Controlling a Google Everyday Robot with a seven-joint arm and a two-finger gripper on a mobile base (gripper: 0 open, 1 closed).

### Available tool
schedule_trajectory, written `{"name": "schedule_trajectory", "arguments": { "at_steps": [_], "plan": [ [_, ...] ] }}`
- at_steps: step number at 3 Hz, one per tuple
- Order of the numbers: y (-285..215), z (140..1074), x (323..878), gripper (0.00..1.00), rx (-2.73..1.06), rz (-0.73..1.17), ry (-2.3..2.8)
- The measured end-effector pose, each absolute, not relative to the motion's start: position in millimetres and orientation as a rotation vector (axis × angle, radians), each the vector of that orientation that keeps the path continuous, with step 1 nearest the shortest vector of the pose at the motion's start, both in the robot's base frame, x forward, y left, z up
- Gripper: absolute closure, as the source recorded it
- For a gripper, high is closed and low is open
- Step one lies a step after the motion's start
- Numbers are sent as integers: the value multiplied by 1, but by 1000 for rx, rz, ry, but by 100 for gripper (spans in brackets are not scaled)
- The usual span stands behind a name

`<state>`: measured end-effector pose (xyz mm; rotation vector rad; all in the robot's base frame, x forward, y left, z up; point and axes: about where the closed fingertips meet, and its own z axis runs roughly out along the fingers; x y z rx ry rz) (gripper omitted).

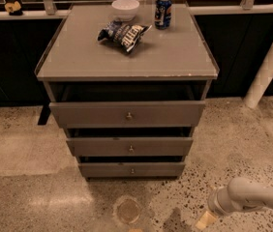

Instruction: Open bottom drawer

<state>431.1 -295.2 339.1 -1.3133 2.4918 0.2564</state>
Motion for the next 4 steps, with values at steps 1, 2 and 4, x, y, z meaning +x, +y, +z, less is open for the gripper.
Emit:
{"name": "schedule_trajectory", "arguments": {
  "at_steps": [1, 2, 4],
  "plan": [
    [-295, 339, 431, 0, -1313, 257, 2492],
    [-295, 332, 431, 0, -1317, 286, 2480],
    [-282, 273, 456, 0, -1365, 475, 2371]
  ]
}}
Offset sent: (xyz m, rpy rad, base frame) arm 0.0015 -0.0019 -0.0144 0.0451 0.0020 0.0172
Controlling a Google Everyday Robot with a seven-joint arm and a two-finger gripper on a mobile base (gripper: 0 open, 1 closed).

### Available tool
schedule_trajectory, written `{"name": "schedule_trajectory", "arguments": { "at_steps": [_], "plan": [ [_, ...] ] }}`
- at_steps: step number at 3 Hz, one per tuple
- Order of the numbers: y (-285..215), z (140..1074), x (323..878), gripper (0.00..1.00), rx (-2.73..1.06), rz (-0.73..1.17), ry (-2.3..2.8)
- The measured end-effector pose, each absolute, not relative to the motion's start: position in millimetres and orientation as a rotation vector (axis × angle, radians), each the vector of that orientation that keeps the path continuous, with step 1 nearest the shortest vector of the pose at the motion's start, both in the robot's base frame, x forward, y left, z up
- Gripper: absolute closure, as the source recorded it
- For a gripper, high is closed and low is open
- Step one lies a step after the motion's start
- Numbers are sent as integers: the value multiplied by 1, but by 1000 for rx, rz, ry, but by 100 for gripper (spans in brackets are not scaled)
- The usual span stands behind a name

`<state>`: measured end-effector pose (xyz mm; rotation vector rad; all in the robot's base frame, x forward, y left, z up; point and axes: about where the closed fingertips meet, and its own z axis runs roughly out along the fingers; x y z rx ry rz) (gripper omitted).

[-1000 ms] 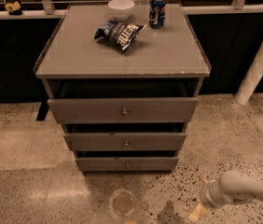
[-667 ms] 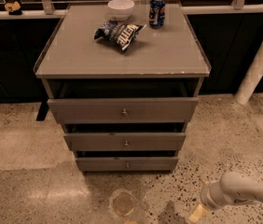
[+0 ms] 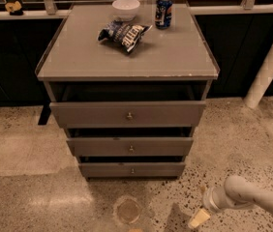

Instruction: Open bottom drawer

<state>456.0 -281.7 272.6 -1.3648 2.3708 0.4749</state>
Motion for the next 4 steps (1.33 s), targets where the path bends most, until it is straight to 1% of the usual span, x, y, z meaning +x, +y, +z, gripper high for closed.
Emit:
{"name": "schedule_trajectory", "arguments": {
  "at_steps": [1, 3, 4],
  "plan": [
    [-263, 254, 475, 0, -1424, 489, 2314],
    [-216, 227, 534, 0, -1492, 265, 2231],
    [-213, 228, 544, 0, -1477, 234, 2214]
  ]
}}
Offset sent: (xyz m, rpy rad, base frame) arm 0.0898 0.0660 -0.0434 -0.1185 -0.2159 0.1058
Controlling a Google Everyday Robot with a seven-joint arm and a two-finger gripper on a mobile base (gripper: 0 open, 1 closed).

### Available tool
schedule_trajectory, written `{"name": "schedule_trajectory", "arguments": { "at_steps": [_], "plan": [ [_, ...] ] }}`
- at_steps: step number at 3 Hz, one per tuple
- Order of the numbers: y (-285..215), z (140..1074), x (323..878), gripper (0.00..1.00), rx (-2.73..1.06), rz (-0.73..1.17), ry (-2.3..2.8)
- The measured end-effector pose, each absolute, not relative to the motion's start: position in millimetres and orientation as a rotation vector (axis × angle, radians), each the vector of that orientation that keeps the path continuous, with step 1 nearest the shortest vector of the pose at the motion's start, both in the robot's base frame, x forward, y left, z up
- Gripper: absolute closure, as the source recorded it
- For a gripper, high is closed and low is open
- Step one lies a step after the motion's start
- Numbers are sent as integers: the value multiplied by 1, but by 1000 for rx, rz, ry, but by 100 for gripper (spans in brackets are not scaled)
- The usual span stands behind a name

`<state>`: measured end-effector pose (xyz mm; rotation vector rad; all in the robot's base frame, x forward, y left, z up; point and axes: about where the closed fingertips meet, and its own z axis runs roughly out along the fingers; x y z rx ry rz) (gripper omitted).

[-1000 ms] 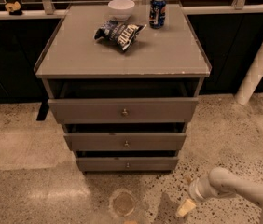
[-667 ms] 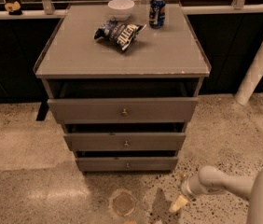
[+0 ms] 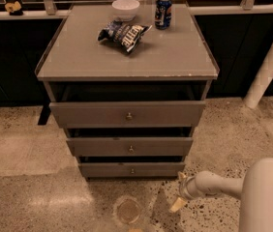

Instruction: Open bottom drawer

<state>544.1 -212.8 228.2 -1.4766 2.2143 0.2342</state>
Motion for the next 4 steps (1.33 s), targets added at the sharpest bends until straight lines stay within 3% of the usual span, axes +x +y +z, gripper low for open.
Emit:
{"name": "schedule_trajectory", "arguments": {
  "at_steps": [4],
  "plan": [
    [-216, 175, 563, 0, -1427, 300, 2156]
  ]
}}
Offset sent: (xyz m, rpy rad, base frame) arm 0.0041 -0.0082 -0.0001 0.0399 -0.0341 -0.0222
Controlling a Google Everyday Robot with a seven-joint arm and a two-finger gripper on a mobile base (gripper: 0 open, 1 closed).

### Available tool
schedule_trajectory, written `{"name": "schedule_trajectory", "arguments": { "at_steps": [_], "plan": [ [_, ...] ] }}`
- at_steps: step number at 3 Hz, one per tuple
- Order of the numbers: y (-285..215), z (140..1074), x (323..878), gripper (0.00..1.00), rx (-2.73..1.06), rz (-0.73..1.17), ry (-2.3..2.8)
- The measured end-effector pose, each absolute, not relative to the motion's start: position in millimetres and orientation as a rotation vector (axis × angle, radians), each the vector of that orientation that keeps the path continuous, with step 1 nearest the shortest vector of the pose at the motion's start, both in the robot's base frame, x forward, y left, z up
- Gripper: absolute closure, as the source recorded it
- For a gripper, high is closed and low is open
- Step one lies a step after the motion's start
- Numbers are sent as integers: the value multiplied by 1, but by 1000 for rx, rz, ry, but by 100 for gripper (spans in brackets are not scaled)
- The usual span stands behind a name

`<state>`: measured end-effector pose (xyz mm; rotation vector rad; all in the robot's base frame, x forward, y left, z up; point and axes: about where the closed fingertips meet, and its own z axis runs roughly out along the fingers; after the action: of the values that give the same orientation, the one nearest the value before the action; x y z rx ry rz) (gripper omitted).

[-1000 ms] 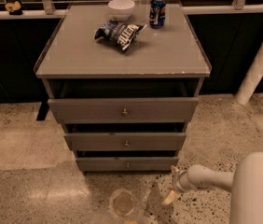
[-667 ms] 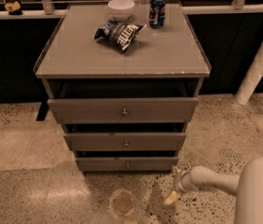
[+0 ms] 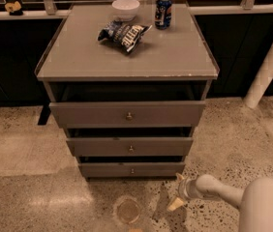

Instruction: Open bottom drawer

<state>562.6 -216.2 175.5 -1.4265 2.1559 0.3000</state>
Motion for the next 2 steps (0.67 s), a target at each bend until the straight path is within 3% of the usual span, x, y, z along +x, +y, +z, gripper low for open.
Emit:
{"name": "schedule_trajectory", "arguments": {
  "at_steps": [2],
  "plan": [
    [-168, 133, 614, 0, -1531, 241, 2080]
  ]
}}
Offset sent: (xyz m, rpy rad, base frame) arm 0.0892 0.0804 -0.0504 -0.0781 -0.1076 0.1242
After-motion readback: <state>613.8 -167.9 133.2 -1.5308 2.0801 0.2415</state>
